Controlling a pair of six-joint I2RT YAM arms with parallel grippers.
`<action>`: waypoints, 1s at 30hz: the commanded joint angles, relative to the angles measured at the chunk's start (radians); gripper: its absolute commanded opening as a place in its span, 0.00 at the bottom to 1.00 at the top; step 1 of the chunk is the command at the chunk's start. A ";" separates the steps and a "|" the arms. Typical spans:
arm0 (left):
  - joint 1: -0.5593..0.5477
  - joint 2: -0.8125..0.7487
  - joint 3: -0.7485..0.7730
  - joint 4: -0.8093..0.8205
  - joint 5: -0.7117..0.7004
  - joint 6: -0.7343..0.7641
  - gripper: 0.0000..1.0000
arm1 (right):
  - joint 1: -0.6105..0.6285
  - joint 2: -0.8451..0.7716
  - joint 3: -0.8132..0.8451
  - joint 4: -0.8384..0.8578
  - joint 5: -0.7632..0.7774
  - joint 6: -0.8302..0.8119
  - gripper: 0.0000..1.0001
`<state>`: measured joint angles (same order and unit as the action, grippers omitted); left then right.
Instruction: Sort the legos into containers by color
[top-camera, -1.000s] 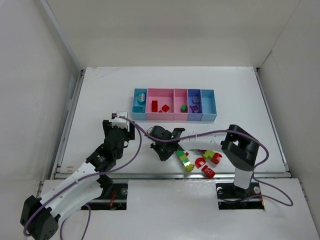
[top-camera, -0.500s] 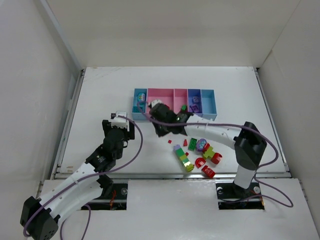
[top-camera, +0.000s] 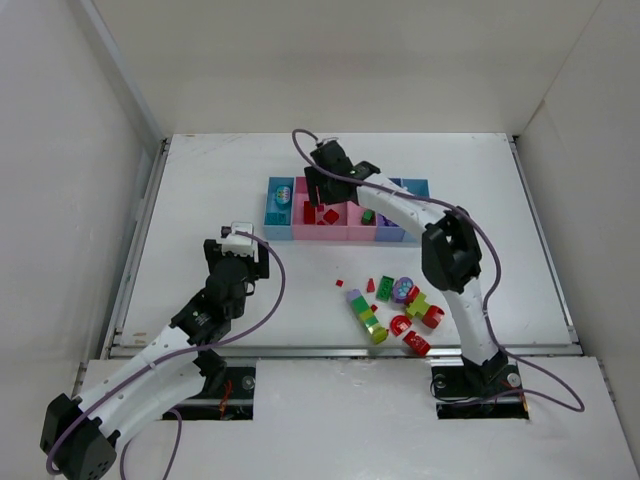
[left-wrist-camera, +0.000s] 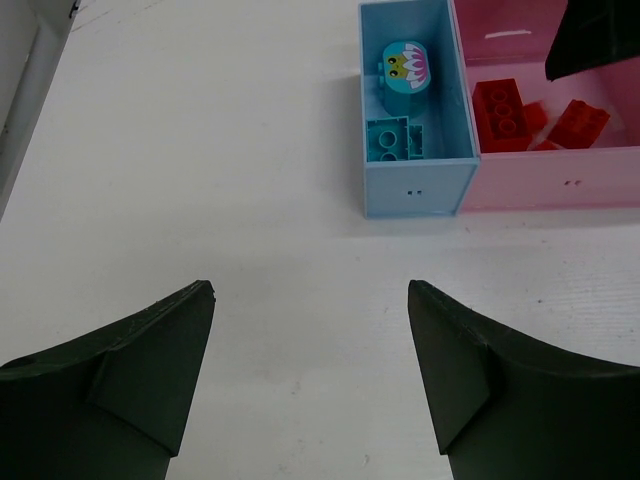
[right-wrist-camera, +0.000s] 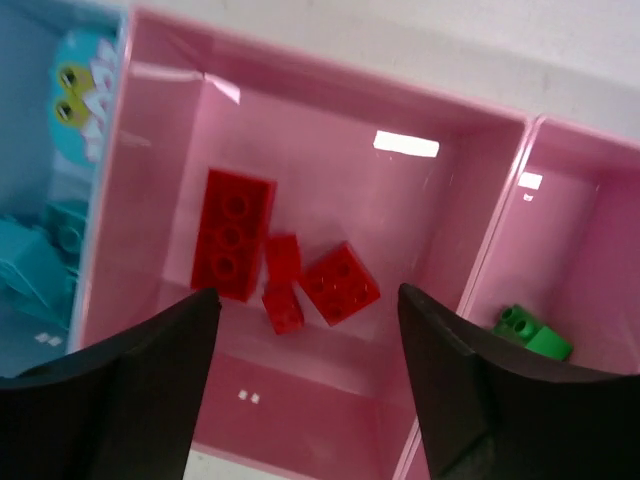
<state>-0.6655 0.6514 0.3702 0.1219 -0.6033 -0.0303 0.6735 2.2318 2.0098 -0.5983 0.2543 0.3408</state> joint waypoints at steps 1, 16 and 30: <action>0.003 -0.016 -0.011 0.038 -0.001 0.009 0.75 | 0.021 -0.040 0.061 -0.037 -0.004 -0.017 0.79; 0.012 -0.016 -0.011 0.038 0.008 0.018 0.75 | 0.166 -0.417 -0.460 0.011 0.018 0.010 0.88; 0.012 -0.016 -0.011 0.038 0.008 0.018 0.75 | 0.242 -0.362 -0.713 0.080 -0.144 0.041 0.60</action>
<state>-0.6582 0.6514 0.3679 0.1234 -0.5957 -0.0177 0.9047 1.8839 1.3056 -0.5705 0.1223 0.3710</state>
